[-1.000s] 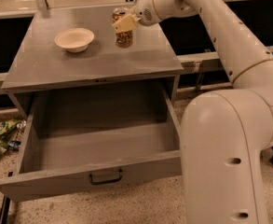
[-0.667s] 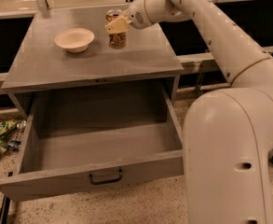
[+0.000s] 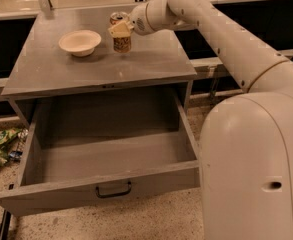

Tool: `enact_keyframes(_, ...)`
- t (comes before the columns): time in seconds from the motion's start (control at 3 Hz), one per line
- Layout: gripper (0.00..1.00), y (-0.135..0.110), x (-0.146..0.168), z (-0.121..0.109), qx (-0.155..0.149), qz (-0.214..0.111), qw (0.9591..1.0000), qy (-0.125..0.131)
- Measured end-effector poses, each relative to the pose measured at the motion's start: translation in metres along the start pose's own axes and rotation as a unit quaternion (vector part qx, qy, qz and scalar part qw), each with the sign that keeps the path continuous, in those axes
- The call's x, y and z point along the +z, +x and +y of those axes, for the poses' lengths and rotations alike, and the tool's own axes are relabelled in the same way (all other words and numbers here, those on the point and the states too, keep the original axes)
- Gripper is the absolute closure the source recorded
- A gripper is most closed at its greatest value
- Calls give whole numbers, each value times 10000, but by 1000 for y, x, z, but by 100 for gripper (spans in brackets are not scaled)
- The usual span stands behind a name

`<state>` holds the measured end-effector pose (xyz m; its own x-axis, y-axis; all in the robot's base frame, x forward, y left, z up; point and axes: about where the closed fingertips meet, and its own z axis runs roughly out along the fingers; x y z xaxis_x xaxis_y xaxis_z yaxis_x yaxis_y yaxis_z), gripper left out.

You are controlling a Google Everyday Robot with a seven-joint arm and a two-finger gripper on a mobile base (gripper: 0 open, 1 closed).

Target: Pick orange can from top drawer and place on counter

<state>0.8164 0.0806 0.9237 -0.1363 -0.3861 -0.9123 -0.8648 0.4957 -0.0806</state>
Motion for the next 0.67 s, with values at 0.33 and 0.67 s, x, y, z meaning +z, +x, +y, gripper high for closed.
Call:
enact_keyframes(0.33, 82, 14, 12, -7, 300, -116, 9994, 90)
enact_keyframes(0.67, 51, 25, 22, -16, 418, -120, 9990, 128)
